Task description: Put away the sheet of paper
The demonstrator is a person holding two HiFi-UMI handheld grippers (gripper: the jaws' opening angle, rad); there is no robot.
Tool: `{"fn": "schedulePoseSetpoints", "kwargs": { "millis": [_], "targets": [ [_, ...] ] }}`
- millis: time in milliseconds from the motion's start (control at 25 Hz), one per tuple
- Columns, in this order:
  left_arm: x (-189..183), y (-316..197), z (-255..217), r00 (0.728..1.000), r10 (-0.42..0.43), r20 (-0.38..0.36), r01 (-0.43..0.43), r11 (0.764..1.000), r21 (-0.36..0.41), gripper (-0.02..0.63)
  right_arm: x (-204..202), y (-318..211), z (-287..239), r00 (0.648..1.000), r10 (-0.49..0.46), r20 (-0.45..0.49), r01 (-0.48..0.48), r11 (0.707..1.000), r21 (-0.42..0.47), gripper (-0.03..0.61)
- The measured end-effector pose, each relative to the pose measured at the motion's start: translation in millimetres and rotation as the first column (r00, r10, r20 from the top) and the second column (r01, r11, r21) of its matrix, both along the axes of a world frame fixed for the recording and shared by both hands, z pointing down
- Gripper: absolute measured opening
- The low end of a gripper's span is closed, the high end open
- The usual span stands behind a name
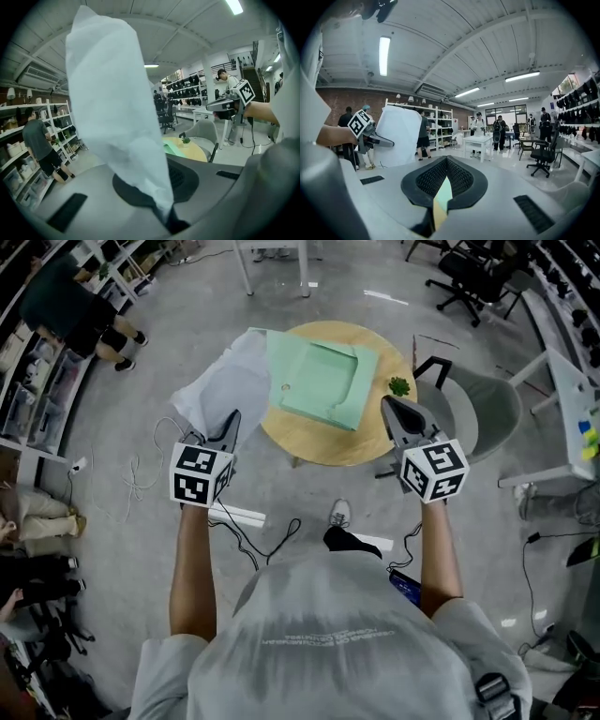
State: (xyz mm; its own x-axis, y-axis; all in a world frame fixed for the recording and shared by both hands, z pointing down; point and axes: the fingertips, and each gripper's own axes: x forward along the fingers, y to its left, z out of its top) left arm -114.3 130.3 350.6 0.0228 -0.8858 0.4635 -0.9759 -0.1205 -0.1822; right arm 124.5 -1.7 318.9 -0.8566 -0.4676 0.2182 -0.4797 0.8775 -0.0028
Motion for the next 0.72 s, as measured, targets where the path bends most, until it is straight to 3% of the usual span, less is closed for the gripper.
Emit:
{"fn": "schedulePoseSetpoints", "kwargs": {
  "millis": [400,720],
  "targets": [
    [2.6,-112.7,15.4,0.999,-0.031,-0.019,0.029,0.997,-0.071,0.020,1.0,-116.2,25.3,1.000,0.004,-0.018,-0.005,0.998,-0.055,0.028],
    [8.0,-159.1,35.8,0.998,-0.052,-0.033,0.048,0.991,-0.123,0.020,2.3,-161.7,58.3,0.999,-0.033,0.016,0.036,0.978,-0.207,0.028]
  ]
}}
